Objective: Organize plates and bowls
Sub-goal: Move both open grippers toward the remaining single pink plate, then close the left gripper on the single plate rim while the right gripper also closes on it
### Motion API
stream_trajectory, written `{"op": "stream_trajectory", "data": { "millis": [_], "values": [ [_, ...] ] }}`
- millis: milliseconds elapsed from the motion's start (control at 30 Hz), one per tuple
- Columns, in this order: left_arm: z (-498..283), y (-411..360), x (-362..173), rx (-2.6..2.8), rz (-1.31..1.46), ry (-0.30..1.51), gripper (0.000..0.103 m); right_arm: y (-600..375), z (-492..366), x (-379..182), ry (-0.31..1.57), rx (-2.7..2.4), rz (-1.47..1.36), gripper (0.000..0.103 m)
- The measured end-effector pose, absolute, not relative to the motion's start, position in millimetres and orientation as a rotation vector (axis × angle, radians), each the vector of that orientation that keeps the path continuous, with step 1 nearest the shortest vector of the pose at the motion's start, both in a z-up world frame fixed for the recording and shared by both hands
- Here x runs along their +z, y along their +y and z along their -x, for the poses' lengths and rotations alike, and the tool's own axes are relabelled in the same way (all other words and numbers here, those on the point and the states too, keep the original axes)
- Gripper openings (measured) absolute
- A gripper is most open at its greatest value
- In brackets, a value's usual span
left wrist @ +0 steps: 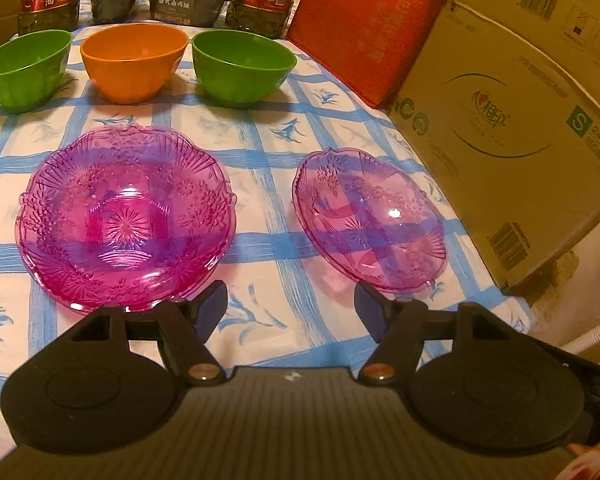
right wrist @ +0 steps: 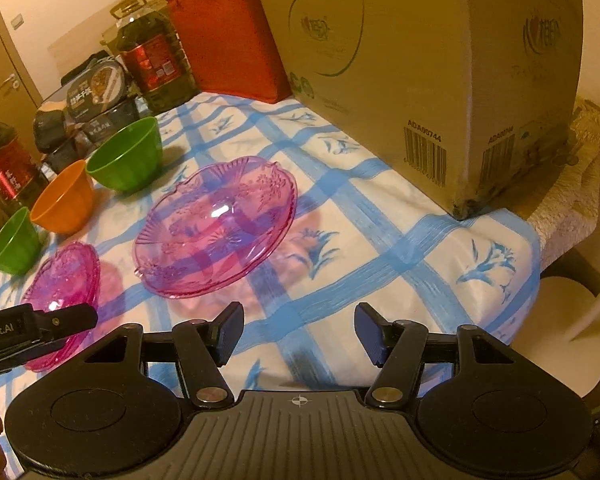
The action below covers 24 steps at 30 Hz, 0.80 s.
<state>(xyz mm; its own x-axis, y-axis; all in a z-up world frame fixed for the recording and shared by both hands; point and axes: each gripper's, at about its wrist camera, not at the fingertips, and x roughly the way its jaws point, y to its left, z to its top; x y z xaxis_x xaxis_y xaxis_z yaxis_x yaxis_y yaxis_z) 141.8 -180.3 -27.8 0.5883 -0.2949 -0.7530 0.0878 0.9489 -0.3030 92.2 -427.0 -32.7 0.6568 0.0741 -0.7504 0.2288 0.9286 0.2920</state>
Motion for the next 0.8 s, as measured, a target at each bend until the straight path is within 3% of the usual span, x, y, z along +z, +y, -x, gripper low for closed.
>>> {"op": "stream_trajectory", "data": {
  "millis": [800],
  "values": [
    [-188.0, -214.5, -55.4, -0.221, 0.275, 0.952, 0.056, -445.2, -149.3, -42.2, 0.851, -0.057, -0.374, 0.061]
  ]
}}
